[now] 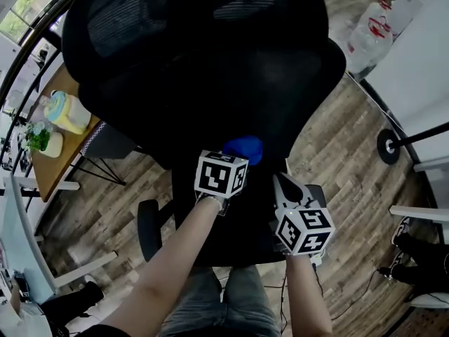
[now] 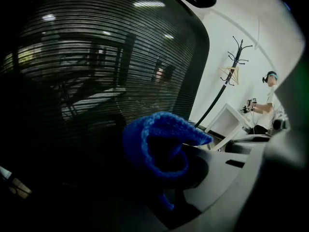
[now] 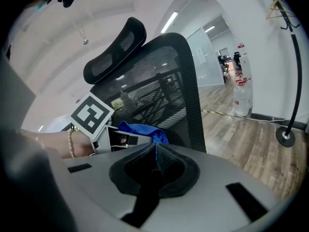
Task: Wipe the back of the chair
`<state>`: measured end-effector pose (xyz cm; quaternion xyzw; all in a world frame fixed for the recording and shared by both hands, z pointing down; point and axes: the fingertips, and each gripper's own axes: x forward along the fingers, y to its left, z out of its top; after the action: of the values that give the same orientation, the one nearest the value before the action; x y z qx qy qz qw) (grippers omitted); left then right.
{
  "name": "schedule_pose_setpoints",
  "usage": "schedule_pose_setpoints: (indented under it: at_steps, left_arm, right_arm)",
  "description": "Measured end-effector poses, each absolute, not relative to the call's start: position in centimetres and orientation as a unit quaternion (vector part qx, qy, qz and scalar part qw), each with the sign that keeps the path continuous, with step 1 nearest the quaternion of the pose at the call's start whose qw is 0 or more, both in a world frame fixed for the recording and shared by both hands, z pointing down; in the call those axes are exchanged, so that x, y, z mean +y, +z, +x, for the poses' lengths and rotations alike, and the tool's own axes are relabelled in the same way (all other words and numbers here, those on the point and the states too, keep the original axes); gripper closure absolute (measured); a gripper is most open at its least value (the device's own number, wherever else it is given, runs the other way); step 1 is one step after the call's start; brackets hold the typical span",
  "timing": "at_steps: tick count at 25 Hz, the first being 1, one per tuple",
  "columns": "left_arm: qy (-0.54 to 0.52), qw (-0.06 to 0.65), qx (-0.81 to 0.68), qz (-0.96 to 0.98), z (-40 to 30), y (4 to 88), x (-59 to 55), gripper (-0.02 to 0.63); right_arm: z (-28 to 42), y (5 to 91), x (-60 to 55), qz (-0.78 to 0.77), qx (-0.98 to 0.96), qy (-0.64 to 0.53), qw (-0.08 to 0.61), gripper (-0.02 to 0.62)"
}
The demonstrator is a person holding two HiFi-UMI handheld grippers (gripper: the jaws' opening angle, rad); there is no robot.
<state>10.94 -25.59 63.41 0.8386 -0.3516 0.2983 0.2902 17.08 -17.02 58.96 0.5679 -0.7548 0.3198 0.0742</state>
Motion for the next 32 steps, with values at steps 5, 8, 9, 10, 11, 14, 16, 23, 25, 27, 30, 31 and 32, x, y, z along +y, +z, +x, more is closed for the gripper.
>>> schedule_pose_setpoints:
  at_steps: [5, 8, 9, 10, 11, 14, 16, 23, 25, 27, 30, 31, 32]
  left_arm:
    - [0.298, 0.298, -0.375, 0.826, 7.2, 63.4, -25.9, 0.48]
    - [0.295, 0.301, -0.388, 0.82, 4.7, 63.2, -26.1, 0.48]
    - [0.294, 0.302, -0.392, 0.818, 4.0, 63.1, -26.2, 0.48]
    - [0.293, 0.303, -0.396, 0.816, 3.3, 63.0, -26.2, 0.48]
    - [0.292, 0.304, -0.4, 0.814, 2.6, 62.9, -26.2, 0.48]
    - [0.289, 0.309, -0.414, 0.806, 0.2, 62.9, -26.2, 0.48]
    - [0.287, 0.312, -0.424, 0.8, -1.6, 62.9, -26.3, 0.48]
    - [0.284, 0.323, -0.46, 0.776, -7.6, 63.1, -26.1, 0.48]
    - [0.28, 0.327, -0.47, 0.77, -8.9, 63.0, -26.1, 0.48]
    - [0.278, 0.33, -0.478, 0.765, -10.1, 63.0, -26.1, 0.48]
    - [0.277, 0.334, -0.487, 0.758, -11.9, 63.0, -26.2, 0.48]
    - [0.276, 0.335, -0.491, 0.755, -12.4, 63.0, -26.2, 0.48]
    - [0.277, 0.336, -0.495, 0.752, -13.0, 62.9, -26.2, 0.48]
  right_arm:
    - [14.4, 58.5, -17.7, 0.552, -0.767, 0.318, 0.075, 0.566]
    - [12.6, 58.3, -18.0, 0.542, -0.774, 0.317, 0.078, 0.566]
    - [12.1, 58.2, -18.1, 0.539, -0.777, 0.316, 0.08, 0.566]
    - [11.6, 58.1, -18.2, 0.535, -0.78, 0.315, 0.081, 0.566]
    - [11.1, 58.0, -18.3, 0.532, -0.782, 0.314, 0.083, 0.566]
    - [9.2, 57.8, -18.8, 0.52, -0.791, 0.312, 0.086, 0.566]
    - [7.9, 57.7, -19.2, 0.511, -0.797, 0.311, 0.088, 0.566]
    - [4.3, 57.6, -19.7, 0.486, -0.812, 0.309, 0.097, 0.566]
    - [3.2, 57.6, -19.8, 0.478, -0.816, 0.309, 0.1, 0.566]
    - [2.2, 57.6, -19.9, 0.47, -0.821, 0.309, 0.101, 0.566]
    - [0.9, 57.5, -20.0, 0.46, -0.826, 0.307, 0.104, 0.566]
    - [0.5, 57.4, -20.0, 0.457, -0.828, 0.307, 0.106, 0.566]
    - [0.2, 57.3, -20.1, 0.454, -0.829, 0.307, 0.108, 0.566]
